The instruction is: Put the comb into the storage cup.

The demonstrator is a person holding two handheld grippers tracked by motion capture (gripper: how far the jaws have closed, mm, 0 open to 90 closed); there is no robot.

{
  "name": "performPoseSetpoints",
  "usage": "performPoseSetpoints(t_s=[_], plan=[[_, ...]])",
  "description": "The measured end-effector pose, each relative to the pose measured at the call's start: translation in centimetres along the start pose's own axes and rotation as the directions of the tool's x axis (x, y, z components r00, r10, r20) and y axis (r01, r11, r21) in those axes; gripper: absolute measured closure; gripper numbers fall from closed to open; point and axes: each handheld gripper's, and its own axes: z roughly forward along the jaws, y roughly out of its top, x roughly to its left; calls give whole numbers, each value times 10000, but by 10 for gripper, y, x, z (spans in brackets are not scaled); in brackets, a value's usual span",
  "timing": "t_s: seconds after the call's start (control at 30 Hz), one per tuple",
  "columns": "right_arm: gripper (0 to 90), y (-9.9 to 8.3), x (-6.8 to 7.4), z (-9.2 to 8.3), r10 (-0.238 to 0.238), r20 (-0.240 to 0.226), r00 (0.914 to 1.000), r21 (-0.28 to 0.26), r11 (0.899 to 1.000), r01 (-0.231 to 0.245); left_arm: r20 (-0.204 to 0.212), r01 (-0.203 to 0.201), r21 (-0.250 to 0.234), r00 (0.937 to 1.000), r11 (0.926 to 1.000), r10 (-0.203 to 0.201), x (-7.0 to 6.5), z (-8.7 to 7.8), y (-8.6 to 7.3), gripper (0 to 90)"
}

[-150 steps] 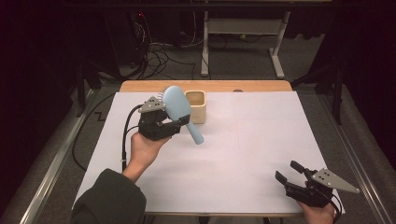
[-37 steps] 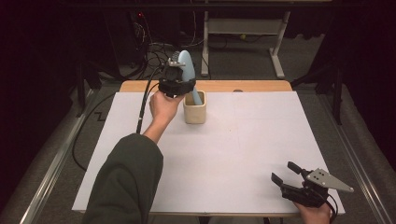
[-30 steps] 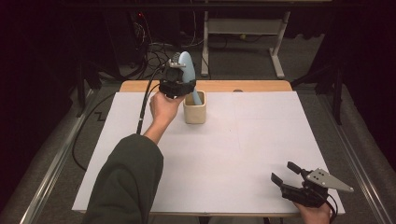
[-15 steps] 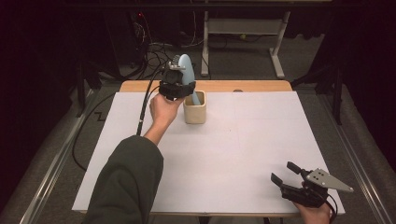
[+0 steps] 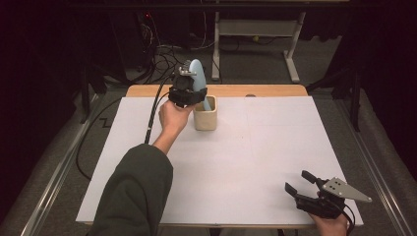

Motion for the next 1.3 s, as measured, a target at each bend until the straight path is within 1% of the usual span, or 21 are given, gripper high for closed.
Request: performPoseSetpoints(t_s=[0.23,0.37,0.43,0.6,0.73,0.97,1.3], plan=[[228,0,0,0,4,-14,10000,9,10000,-4,3,-75,60,10000,10000,75,-1,2,-1,521],[228,0,0,0,-15,-10,10000,0,10000,15,-137,-297,167,9995,9994,299,-4,5,-3,521],[228,0,0,0,-6,-6,10000,-5,10000,6,-142,-337,174,9993,9993,340,-4,6,-4,521],[228,0,0,0,-15,4,10000,0,10000,15,-109,-204,119,9997,9997,206,-4,8,-6,515],[228,0,0,0,-8,-2,10000,0,10000,8,-107,-103,189,9999,9998,105,-1,10,-8,514],[228,0,0,0,-31,-35,10000,-2,10000,31,-86,-22,224,10000,9997,24,1,12,-11,511],[228,0,0,0,-6,-33,10000,6,10000,6,-59,-16,358,10000,9994,18,0,18,-14,508]])
